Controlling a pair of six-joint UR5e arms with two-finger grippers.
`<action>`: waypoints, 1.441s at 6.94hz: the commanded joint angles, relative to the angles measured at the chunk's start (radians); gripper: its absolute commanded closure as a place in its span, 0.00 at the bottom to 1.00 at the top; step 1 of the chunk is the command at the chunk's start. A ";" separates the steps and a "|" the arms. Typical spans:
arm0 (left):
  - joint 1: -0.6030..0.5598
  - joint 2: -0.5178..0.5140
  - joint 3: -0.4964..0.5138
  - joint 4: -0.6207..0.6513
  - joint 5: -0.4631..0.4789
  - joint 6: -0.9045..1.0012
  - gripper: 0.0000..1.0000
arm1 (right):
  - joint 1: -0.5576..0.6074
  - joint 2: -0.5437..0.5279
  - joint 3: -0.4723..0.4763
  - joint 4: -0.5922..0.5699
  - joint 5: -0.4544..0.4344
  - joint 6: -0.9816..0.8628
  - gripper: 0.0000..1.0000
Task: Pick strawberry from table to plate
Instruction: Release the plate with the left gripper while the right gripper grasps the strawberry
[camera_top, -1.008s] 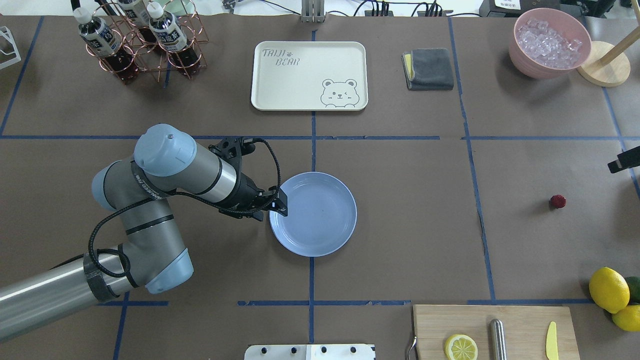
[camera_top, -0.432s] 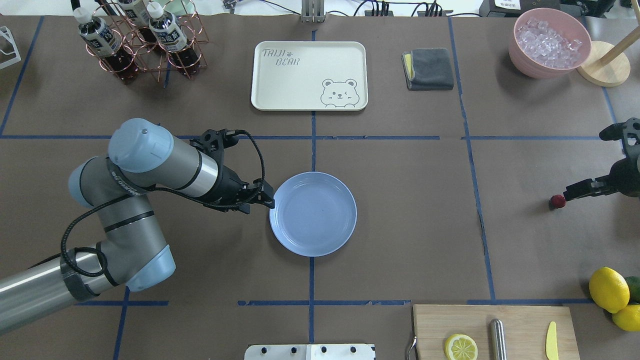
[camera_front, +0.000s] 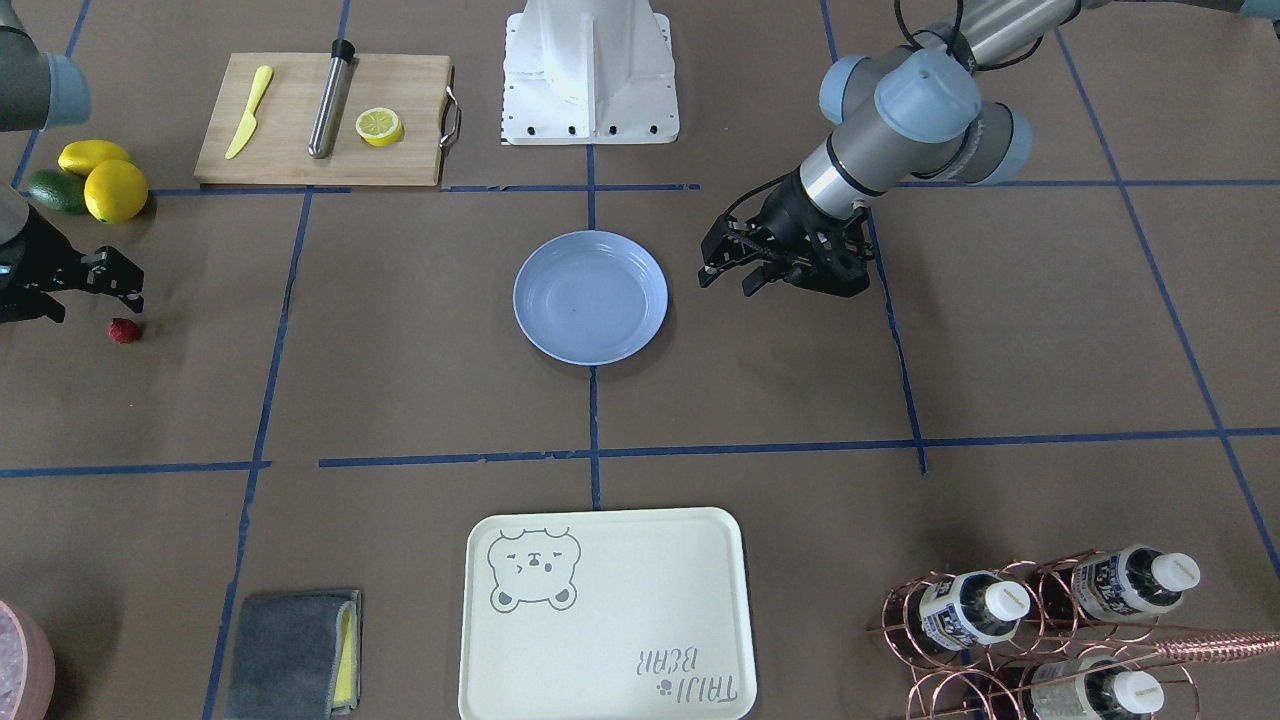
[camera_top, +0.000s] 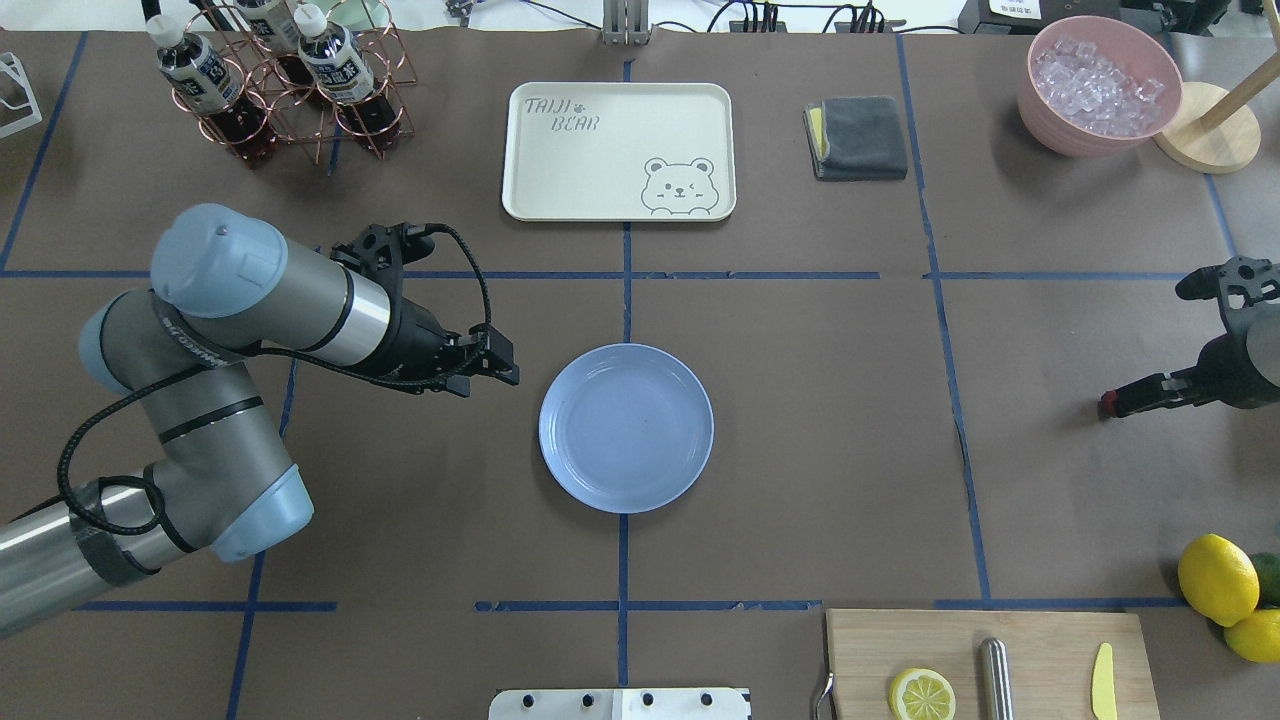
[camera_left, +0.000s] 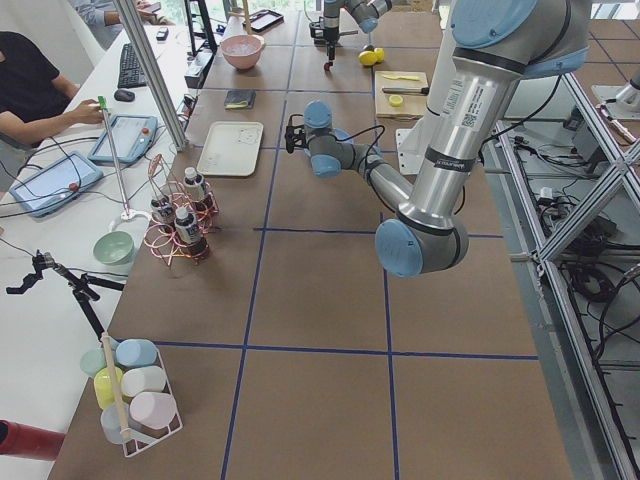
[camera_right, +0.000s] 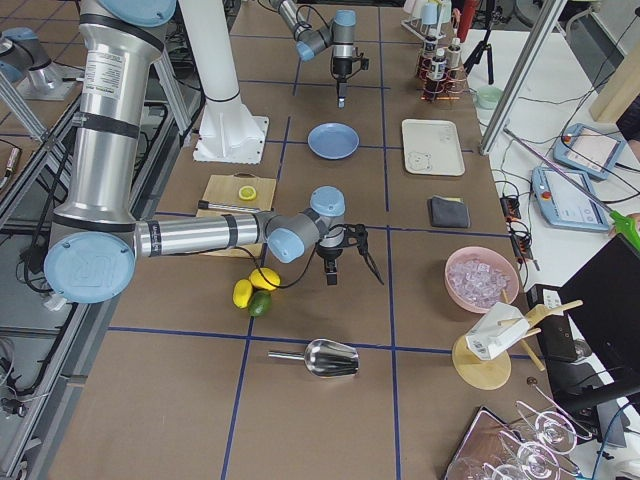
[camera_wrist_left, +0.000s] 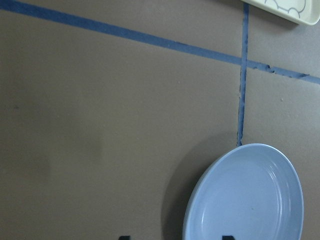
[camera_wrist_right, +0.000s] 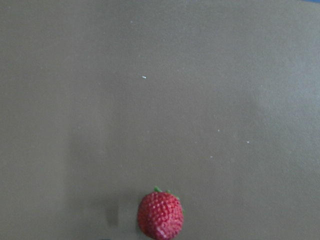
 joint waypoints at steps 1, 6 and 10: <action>-0.010 0.029 -0.028 0.002 0.001 0.015 0.29 | -0.011 0.040 -0.051 0.040 0.000 0.027 0.08; -0.011 0.031 -0.031 0.002 0.003 0.015 0.28 | -0.016 0.042 -0.034 0.040 -0.005 0.033 1.00; -0.134 0.287 -0.169 -0.001 0.000 0.270 0.28 | -0.121 0.156 0.185 -0.010 -0.056 0.362 1.00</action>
